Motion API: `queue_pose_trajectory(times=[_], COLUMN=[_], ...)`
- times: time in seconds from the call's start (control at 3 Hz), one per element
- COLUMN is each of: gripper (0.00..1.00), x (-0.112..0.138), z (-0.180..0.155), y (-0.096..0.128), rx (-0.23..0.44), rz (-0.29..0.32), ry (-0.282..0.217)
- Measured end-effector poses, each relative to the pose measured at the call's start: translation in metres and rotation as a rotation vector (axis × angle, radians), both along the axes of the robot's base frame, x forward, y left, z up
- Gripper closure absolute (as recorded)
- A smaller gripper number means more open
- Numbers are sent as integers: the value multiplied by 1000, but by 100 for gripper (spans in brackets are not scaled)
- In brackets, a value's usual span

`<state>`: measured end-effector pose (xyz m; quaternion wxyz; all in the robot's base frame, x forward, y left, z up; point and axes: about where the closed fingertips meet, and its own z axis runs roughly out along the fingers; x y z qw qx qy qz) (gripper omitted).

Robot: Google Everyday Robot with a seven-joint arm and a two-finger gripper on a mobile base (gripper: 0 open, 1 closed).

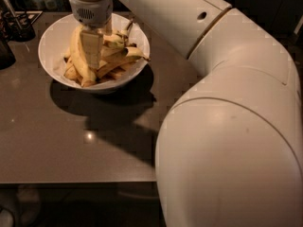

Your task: Pick banana from white bowl

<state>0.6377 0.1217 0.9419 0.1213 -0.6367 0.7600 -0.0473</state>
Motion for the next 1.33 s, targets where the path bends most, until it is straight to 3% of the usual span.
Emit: queue_pose_trajectory(times=[0.33, 1.0, 1.33], gripper=[47, 93, 100], x=[1, 2, 2], z=[-3, -3, -2], y=[-4, -8, -8], rx=[2, 0, 0], rz=[-24, -47, -48], ry=[-3, 4, 3])
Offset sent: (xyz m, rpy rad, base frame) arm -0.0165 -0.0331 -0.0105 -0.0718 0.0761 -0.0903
